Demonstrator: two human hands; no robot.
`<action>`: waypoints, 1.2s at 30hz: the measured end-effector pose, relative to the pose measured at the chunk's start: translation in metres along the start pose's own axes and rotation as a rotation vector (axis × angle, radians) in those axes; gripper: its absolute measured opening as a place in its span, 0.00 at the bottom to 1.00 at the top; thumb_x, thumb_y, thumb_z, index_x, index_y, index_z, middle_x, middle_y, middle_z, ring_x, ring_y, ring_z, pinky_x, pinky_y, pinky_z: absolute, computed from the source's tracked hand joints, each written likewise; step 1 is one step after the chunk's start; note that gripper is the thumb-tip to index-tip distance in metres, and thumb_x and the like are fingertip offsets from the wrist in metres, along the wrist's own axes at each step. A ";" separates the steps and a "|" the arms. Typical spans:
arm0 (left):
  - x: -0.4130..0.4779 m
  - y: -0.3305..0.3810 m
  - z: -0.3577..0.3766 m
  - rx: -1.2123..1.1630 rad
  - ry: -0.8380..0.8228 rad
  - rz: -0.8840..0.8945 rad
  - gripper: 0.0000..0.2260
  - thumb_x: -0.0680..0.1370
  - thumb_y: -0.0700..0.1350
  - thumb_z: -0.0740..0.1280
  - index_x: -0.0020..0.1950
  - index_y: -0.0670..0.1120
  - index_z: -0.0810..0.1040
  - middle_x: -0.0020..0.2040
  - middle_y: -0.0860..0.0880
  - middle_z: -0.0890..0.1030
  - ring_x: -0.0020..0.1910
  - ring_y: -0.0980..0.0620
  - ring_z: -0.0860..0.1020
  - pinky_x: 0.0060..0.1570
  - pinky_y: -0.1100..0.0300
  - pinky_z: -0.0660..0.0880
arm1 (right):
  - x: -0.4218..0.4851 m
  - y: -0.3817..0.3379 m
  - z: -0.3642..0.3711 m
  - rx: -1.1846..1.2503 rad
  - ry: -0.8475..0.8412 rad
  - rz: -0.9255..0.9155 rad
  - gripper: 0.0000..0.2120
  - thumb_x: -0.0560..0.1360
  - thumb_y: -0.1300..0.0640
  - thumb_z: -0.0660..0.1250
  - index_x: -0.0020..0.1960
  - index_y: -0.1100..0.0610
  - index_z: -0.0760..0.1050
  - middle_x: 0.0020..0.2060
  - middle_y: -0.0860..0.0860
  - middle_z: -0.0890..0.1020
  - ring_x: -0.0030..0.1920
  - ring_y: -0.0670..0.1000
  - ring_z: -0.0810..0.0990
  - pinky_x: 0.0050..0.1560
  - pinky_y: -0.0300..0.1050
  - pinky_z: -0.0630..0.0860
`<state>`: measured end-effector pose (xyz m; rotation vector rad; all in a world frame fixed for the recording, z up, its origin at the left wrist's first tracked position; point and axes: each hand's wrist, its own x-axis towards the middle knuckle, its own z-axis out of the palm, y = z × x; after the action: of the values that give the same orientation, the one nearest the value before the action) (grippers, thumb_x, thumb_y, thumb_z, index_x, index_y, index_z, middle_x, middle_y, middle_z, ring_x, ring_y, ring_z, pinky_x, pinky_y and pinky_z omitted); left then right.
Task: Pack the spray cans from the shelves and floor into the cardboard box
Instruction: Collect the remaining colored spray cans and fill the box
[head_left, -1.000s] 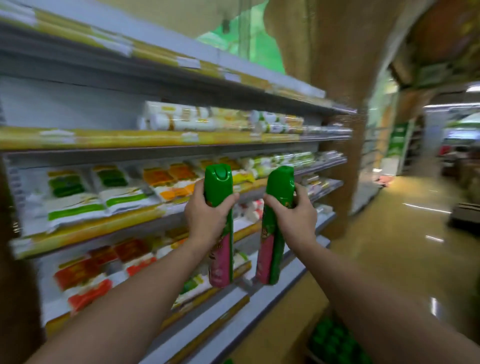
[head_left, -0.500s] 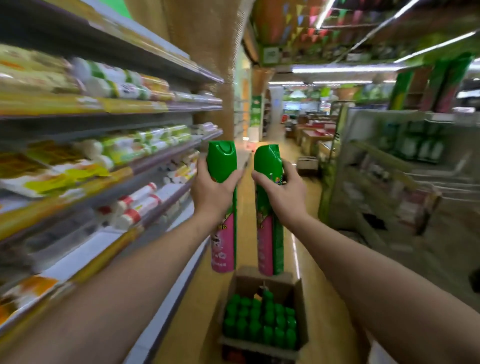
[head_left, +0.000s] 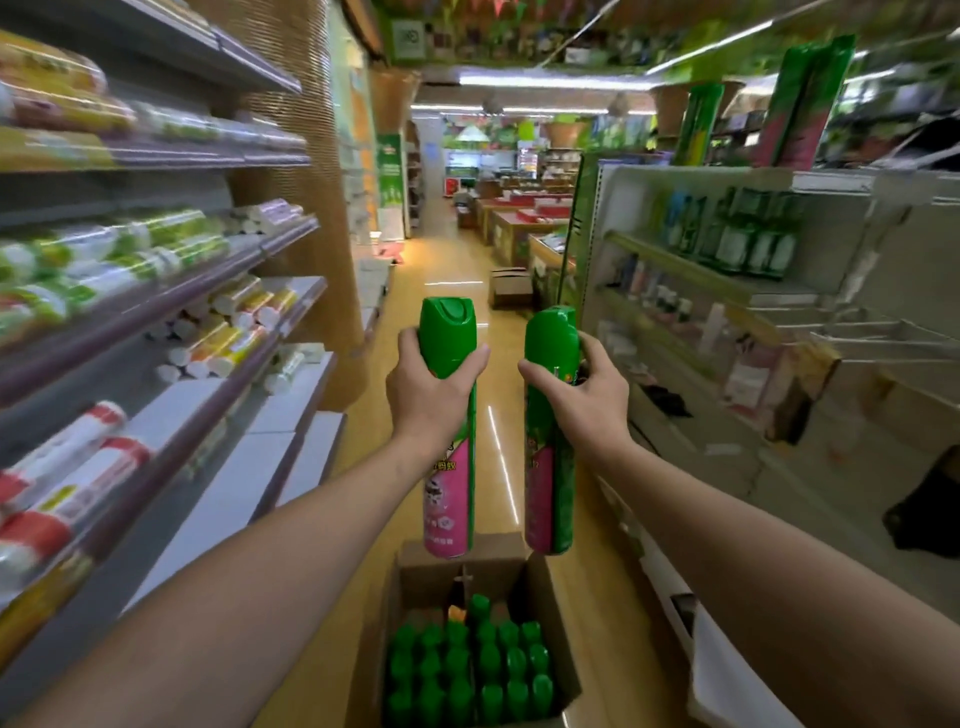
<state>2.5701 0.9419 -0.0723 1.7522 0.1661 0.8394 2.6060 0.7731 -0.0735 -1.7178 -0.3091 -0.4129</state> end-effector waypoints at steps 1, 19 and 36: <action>0.013 -0.010 0.011 -0.003 -0.013 -0.005 0.21 0.72 0.56 0.76 0.59 0.55 0.71 0.48 0.58 0.80 0.45 0.63 0.78 0.44 0.62 0.75 | 0.014 0.012 0.004 -0.009 -0.004 0.002 0.24 0.69 0.47 0.80 0.61 0.43 0.73 0.46 0.37 0.81 0.45 0.31 0.79 0.44 0.30 0.76; 0.191 -0.240 0.146 0.026 -0.250 -0.328 0.29 0.74 0.59 0.73 0.68 0.53 0.64 0.59 0.52 0.78 0.56 0.50 0.79 0.55 0.48 0.78 | 0.190 0.243 0.083 -0.313 -0.258 0.291 0.33 0.66 0.46 0.81 0.65 0.52 0.71 0.55 0.46 0.80 0.53 0.47 0.80 0.49 0.44 0.82; 0.149 -0.484 0.297 0.364 -0.354 -0.626 0.36 0.64 0.48 0.84 0.63 0.52 0.66 0.50 0.58 0.73 0.55 0.53 0.75 0.50 0.62 0.70 | 0.197 0.545 0.100 -0.396 -0.558 0.682 0.28 0.58 0.58 0.82 0.51 0.52 0.70 0.41 0.47 0.79 0.40 0.49 0.79 0.32 0.35 0.73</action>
<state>3.0032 0.9586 -0.4677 1.9874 0.6220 0.0395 3.0256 0.7666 -0.4860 -2.1776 -0.0178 0.5494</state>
